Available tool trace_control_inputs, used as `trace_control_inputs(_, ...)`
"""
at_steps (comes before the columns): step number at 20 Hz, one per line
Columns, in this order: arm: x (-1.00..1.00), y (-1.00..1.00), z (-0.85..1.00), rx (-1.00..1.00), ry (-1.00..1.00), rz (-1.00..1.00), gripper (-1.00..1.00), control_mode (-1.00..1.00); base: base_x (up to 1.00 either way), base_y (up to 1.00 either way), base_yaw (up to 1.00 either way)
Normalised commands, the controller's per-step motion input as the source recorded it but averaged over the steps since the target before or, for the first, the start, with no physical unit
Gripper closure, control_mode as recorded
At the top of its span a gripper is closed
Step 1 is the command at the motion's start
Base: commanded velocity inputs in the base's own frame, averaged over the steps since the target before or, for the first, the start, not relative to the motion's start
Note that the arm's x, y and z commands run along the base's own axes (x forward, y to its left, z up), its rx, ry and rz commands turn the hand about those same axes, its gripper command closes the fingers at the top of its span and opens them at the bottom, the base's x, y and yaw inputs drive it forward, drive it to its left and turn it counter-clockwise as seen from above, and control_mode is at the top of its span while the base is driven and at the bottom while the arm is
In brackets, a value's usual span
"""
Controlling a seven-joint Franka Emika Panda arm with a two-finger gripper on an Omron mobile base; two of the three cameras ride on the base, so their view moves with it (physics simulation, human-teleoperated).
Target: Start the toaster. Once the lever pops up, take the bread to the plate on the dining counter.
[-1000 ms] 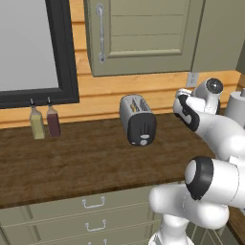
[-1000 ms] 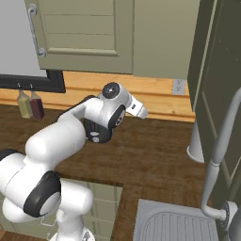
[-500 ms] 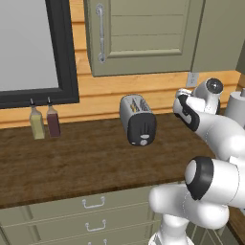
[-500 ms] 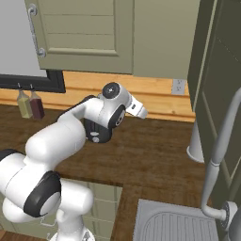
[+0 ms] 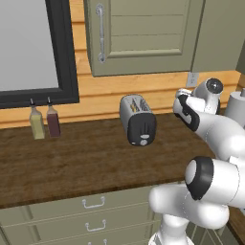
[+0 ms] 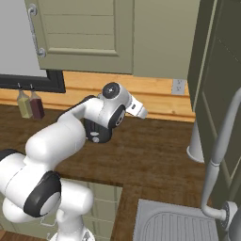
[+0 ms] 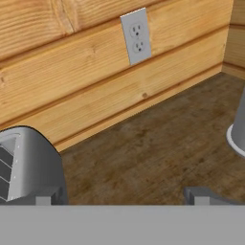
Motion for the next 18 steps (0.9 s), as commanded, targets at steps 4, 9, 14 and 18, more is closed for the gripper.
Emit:
trace_control_inputs(4, 0.00, 0.00, 0.00, 0.00, 0.00, 0.00, -1.00, -1.00, 0.00, 0.00, 0.00)
trace_control_inputs(9, 0.00, 0.00, 0.00, 0.00, 0.00, 0.00, -1.00, -1.00, 0.00, 0.00, 0.00)
trace_control_inputs(14, 0.00, 0.00, 0.00, 0.00, 0.00, 0.00, -1.00, -1.00, 0.00, 0.00, 0.00)
trace_control_inputs(18, 0.00, 0.00, 0.00, 0.00, 0.00, 0.00, -1.00, -1.00, 0.00, 0.00, 0.00)
